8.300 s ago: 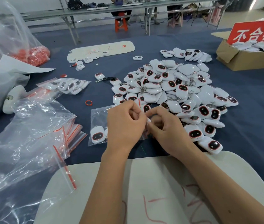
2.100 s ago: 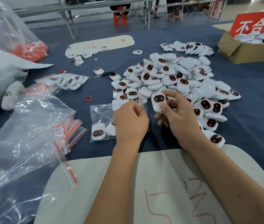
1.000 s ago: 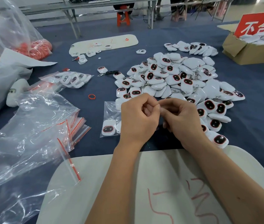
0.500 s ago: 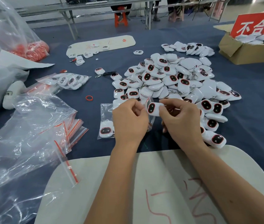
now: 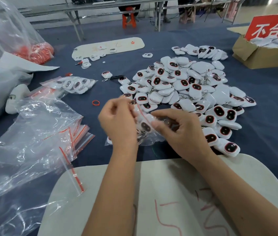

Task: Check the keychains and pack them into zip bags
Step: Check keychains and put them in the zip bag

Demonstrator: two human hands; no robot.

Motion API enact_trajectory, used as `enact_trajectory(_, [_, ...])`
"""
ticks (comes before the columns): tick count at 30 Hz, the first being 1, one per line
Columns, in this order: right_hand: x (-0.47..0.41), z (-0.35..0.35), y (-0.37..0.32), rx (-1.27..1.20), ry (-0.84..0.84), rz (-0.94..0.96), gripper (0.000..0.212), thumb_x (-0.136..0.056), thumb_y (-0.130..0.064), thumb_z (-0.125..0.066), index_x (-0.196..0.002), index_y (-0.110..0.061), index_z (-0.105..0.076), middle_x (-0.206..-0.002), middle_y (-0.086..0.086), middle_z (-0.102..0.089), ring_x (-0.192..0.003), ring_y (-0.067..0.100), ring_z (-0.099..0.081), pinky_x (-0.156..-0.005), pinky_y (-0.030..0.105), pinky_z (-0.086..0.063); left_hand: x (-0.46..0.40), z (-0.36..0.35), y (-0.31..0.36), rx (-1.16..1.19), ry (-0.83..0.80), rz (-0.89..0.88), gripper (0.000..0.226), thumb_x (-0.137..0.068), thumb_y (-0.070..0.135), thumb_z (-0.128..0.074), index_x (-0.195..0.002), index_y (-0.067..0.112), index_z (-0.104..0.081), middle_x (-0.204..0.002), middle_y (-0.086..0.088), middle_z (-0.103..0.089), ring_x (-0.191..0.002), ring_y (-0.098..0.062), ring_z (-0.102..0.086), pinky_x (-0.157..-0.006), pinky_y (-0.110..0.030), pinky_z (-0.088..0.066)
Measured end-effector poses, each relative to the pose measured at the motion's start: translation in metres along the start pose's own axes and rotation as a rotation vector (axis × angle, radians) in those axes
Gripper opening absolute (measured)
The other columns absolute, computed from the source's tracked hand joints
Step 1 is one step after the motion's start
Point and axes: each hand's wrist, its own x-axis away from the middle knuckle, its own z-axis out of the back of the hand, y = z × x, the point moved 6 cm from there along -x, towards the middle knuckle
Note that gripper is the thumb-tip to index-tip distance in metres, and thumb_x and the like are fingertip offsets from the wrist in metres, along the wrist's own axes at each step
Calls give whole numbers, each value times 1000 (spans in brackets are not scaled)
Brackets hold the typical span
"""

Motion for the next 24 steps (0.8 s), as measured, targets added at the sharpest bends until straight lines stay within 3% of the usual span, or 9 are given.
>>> enact_trajectory(2, [1,-6,0,90,-77,28,41,-84,-37,-83,-119,-16,-76,-90,-21,-68,-73,-7,-61,-70,7,-43,-9,17,-12,167,162,207,19,-92,2,-56,-73,6,-60,-54,-2,-54,-43,-14,-47,-45,-25,-36])
enact_trajectory(4, [0,-11,7,150,-139,-23,46,-81,-36,-88,-121,-20,-73,-91,-23,-66,-75,-14,-59,-72,4,-41,-15,26,-18,270,224,309,21,-93,2,-53,-73,8,-58,-51,2,-52,-41,-11,-45,-44,-22,-33])
enact_trajectory(8, [-2,-6,18,182,-32,-131,22,-87,-30,-84,-101,-21,-70,-80,-16,-71,-69,-7,-61,-66,7,-42,-20,33,-18,317,252,348,19,-92,2,-54,-75,8,-58,-50,3,-52,-41,-10,-45,-41,-19,-34])
enact_trajectory(12, [-1,6,15,318,161,-109,12,-92,-24,-77,-83,-19,-71,-71,-15,-65,-62,4,-58,-65,27,-46,-21,36,-18,242,254,338,21,-92,2,-52,-74,9,-58,-49,4,-53,-41,-10,-45,-42,-20,-34])
enact_trajectory(14, [0,8,12,372,189,-80,10,-92,-20,-77,-83,-17,-74,-77,-8,-62,-75,16,-57,-72,33,-46,-21,36,-17,187,239,317,23,-93,2,-52,-72,10,-57,-51,3,-53,-42,-11,-46,-43,-20,-34])
enact_trajectory(16, [-2,10,5,408,207,-15,4,-92,-17,-79,-88,-14,-78,-89,-1,-61,-91,24,-52,-80,28,-39,-20,35,-15,133,228,285,24,-93,3,-52,-71,11,-57,-52,3,-54,-43,-11,-47,-44,-21,-36])
enact_trajectory(18, [-3,10,-4,429,212,107,2,-92,-13,-79,-91,-11,-79,-92,3,-61,-93,26,-49,-82,27,-36,-19,34,-13,79,220,234,25,-92,4,-53,-69,12,-58,-53,3,-54,-44,-12,-47,-45,-23,-36])
enact_trajectory(21, [-1,-3,-13,329,45,229,6,-99,-6,-66,-95,-8,-71,-89,1,-65,-90,25,-51,-80,35,-44,-18,31,-10,-23,192,145,25,-92,7,-55,-68,11,-59,-53,4,-56,-45,-14,-49,-48,-25,-38])
enact_trajectory(24, [0,-13,-9,282,-122,177,8,-104,-6,-55,-103,-7,-63,-91,1,-66,-92,24,-53,-80,43,-46,-15,26,-8,-129,145,65,23,-93,10,-56,-70,10,-62,-54,4,-57,-46,-15,-53,-53,-29,-43])
